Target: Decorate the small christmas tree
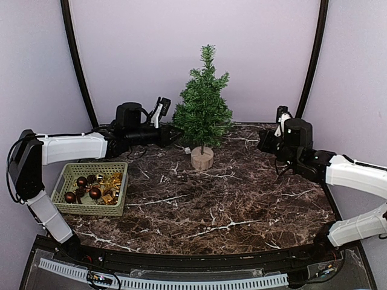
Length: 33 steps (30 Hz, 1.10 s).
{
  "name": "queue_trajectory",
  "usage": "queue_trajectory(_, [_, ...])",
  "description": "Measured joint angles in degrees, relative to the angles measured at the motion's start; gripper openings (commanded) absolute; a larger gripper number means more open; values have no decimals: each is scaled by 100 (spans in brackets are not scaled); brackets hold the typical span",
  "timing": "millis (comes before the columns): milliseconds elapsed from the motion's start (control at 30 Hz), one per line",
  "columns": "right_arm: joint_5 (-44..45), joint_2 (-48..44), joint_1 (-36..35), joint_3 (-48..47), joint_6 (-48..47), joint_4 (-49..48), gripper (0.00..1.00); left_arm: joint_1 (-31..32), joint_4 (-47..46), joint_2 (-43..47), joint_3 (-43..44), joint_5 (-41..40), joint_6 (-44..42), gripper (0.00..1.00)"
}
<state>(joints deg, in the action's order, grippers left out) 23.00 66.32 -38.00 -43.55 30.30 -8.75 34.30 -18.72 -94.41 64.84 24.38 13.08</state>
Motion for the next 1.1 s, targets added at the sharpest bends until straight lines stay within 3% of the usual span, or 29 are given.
queue_trajectory(200, [15, -356, 17, 179, 140, 256, 0, 0, 4, 0, 28, -144, -26, 0])
queue_trajectory(467, [-730, -887, 17, 616, 157, 297, 0, -13, 57, -22, 144, -330, -22, 0])
queue_trajectory(833, [-2070, -763, -304, 828, -177, 232, 0, -190, 94, -133, 339, -433, 61, 0])
queue_trajectory(1100, [-2059, -249, -483, 833, -227, 269, 0, -372, 90, -289, 470, -409, 66, 0])
